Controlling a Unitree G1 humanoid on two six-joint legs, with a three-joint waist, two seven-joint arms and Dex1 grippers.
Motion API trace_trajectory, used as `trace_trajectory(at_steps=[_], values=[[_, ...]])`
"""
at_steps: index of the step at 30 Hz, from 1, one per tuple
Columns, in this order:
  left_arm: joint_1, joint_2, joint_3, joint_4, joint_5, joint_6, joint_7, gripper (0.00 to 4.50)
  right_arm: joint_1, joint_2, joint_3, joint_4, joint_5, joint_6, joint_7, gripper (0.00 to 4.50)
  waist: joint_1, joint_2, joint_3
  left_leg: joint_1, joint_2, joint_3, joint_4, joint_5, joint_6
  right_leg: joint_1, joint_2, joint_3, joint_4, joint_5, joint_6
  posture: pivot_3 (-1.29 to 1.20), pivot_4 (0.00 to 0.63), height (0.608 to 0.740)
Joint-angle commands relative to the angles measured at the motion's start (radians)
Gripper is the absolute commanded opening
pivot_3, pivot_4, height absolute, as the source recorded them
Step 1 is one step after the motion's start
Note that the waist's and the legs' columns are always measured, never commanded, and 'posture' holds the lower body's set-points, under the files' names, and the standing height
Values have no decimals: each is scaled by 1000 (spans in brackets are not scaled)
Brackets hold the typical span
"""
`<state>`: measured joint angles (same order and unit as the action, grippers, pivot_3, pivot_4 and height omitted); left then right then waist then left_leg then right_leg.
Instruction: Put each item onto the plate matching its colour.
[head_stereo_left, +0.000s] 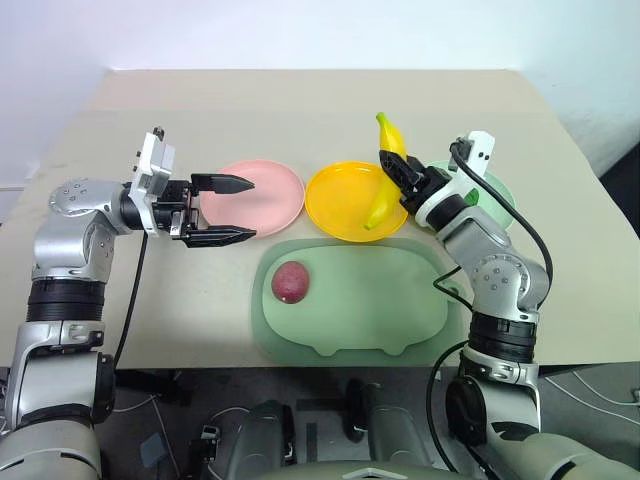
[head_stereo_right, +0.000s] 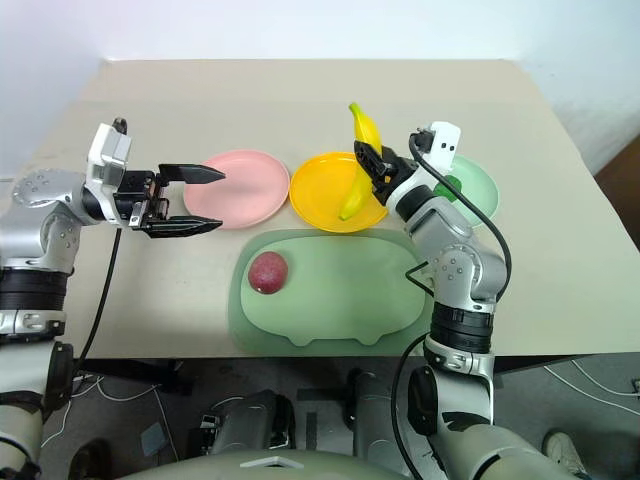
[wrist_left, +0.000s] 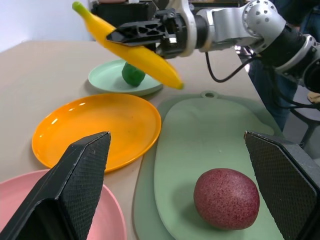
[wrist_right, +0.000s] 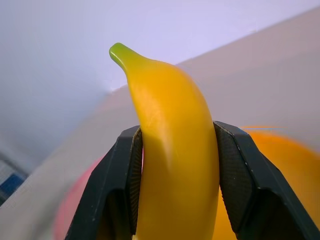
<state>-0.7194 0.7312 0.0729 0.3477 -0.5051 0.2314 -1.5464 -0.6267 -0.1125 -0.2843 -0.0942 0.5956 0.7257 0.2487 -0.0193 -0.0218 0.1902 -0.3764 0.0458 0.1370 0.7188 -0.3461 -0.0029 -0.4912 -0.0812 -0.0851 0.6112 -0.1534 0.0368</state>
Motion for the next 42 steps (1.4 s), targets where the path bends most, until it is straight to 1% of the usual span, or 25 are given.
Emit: trace_trajectory(at_steps=[1,4,5,10,12,16,18,21,24,25,30,32,36,39,42], values=[[-18,14,27,-28,-14,2,4,4500,-35,-60,87,76,-118,-113,31,1766,-1,0,0,0,0,0,0,0,0,0,0,0,0,0,0,0,150,704],[-17,9,29,-33,-18,6,8,4500,-73,-78,86,165,-120,-138,59,1766,-1,0,0,0,0,0,0,0,0,0,0,0,0,0,0,0,150,704],[-15,7,28,-32,-17,4,8,4500,-97,-69,73,202,-100,-118,55,1766,-1,0,0,0,0,0,0,0,0,0,0,0,0,0,0,0,150,704],[-15,1,26,-36,-15,1,13,4500,-147,-72,127,344,-167,-154,72,1766,-1,0,0,0,0,0,0,0,0,0,0,0,0,0,0,0,150,704],[-9,3,27,-48,-17,5,17,4500,-167,-66,97,392,-157,-165,62,1766,-1,0,0,0,0,0,0,0,0,0,0,0,0,0,0,0,150,704],[8,13,35,-66,-23,13,25,4500,-216,-75,104,530,-182,-202,89,1766,-1,0,0,0,0,1,0,0,0,0,0,0,0,0,0,0,150,704],[14,14,36,-78,-26,18,29,4500,-245,-71,111,578,-206,-244,90,2481,-2,0,0,0,1,1,0,0,0,0,0,0,0,0,0,0,150,704],[15,15,38,-90,-30,27,34,4500,-271,-74,122,657,-239,-279,92,3408,-3,0,0,0,1,1,0,0,0,0,0,0,0,0,0,0,150,704],[19,16,40,-97,-29,30,37,4500,-281,-76,115,691,-248,-291,100,4319,-3,0,0,0,1,1,0,0,0,0,0,0,0,0,0,0,150,704],[22,17,42,-101,-30,34,38,4500,-282,-78,113,687,-246,-284,104,4435,-3,0,0,0,1,1,0,0,0,0,0,0,0,0,0,0,150,704],[32,18,49,-114,-35,45,42,4500,-276,-79,94,597,-210,-294,142,4435,-3,1,0,0,1,1,0,0,-1,-1,0,0,1,0,0,0,150,704],[31,13,44,-114,-33,45,47,4500,-285,-91,38,537,-92,-222,232,4435,-2,1,0,0,1,1,0,0,-1,-1,0,0,1,0,0,0,150,704],[25,-2,36,-114,-29,39,62,4500,-223,-153,40,379,25,-132,414,4435,3,1,1,0,1,1,0,0,-1,-1,0,0,0,0,0,0,150,704],[21,-16,32,-110,-23,31,76,4500,-134,-216,79,298,37,-126,534,4435,5,1,0,0,1,0,0,0,-1,0,0,0,0,0,0,0,150,704],[22,-35,30,-114,-15,21,105,4500,-45,-285,100,272,25,-144,634,4435,5,0,0,0,1,0,0,0,0,1,0,0,0,0,0,0,150,704]])
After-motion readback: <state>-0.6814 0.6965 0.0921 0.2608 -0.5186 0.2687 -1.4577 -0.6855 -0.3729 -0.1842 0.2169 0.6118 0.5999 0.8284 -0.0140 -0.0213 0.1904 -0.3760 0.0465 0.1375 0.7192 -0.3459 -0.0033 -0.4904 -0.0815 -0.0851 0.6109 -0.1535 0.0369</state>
